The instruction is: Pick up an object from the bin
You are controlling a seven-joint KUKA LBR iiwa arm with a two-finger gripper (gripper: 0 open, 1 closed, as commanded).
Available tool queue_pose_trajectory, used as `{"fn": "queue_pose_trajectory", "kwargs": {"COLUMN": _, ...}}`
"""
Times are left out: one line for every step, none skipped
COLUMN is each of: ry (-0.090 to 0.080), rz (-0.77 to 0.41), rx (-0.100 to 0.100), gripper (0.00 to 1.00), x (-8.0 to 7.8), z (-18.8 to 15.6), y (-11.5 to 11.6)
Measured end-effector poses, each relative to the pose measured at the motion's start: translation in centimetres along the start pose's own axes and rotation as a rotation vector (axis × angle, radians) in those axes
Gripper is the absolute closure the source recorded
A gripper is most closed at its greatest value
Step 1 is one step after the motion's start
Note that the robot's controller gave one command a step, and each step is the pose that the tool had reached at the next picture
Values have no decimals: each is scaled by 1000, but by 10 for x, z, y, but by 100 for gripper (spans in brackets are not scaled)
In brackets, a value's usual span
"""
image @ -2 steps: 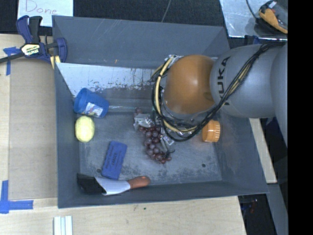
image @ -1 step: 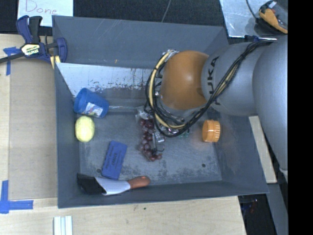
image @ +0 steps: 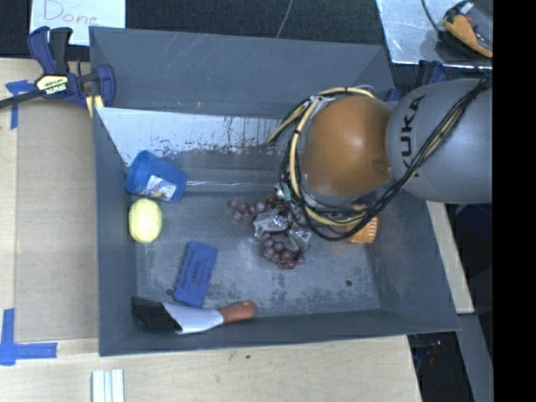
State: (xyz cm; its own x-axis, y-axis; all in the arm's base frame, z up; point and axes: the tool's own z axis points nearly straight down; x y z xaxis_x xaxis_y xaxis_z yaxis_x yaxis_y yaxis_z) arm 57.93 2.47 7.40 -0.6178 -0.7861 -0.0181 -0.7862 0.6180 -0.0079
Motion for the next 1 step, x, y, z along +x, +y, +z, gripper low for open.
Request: {"fn": "queue_pose_trajectory", "kwargs": {"ry": -3, "rz": -199, "rx": 2, "gripper": 100, "x": 8, "z": 0, "y": -4}}
